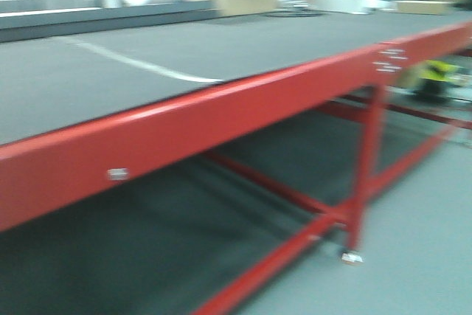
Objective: Place cylindrical capacitor in blue bin on shelf
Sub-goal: 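Drive the base to the steel shelf holding both cylinders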
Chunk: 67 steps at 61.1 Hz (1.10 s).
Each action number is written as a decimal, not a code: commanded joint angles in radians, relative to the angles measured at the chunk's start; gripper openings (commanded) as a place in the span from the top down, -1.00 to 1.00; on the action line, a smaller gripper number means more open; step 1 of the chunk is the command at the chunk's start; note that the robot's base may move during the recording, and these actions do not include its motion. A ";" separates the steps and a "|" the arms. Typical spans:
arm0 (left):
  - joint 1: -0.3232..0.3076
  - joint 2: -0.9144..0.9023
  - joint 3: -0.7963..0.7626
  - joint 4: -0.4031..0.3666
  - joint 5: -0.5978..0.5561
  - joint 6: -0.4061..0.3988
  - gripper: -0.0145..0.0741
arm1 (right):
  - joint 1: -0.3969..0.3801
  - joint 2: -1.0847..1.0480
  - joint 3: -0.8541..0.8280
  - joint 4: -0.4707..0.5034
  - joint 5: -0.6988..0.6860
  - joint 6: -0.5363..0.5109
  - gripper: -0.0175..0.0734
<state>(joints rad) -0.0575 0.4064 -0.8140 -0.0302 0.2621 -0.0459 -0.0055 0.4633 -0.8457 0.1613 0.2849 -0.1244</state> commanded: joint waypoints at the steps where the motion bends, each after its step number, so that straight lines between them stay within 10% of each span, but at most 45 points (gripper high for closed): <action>1: 0.004 -0.004 0.001 0.001 -0.017 -0.007 0.92 | 0.002 -0.004 0.000 -0.008 -0.024 -0.007 0.97; 67: 0.004 -0.002 0.001 0.001 -0.017 -0.007 0.92 | 0.002 -0.010 0.000 -0.008 -0.024 -0.007 0.97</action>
<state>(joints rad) -0.0575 0.4064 -0.8140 -0.0302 0.2621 -0.0459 -0.0055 0.4546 -0.8457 0.1613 0.2849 -0.1244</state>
